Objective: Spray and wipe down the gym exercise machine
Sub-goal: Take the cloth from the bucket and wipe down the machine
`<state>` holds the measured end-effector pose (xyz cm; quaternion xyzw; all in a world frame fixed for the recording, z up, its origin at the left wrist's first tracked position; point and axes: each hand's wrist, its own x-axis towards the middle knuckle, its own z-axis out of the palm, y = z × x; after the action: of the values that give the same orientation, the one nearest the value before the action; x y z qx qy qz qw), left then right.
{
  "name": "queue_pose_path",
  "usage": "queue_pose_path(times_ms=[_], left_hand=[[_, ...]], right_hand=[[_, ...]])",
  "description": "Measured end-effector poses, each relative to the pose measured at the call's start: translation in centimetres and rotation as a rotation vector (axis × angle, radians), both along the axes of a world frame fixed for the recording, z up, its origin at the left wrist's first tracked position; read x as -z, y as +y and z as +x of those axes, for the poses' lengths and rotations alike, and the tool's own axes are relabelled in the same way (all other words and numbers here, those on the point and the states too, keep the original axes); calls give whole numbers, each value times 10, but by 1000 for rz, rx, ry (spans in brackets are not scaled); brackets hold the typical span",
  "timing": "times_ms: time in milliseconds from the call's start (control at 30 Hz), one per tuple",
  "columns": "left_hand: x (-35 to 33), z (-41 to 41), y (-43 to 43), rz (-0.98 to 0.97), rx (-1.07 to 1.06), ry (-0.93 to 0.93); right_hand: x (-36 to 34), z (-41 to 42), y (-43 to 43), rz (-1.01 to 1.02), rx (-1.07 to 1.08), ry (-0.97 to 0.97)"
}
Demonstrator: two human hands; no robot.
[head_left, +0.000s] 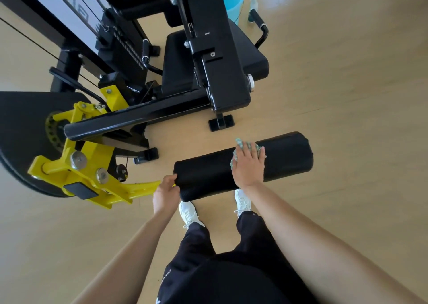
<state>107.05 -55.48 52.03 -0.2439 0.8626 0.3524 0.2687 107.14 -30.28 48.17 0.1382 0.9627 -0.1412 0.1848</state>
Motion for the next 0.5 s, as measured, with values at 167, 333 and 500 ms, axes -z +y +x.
queue_pose_path(times_ms=[167, 333, 500], left_hand=[[-1, 14, -3, 102, -158, -70], [5, 19, -15, 124, -147, -151], [2, 7, -19, 83, -121, -188]], right_hand=[[-1, 4, -85, -126, -367, 31], [2, 18, -126, -60, -634, 19], [-7, 28, -69, 36, -544, 35]])
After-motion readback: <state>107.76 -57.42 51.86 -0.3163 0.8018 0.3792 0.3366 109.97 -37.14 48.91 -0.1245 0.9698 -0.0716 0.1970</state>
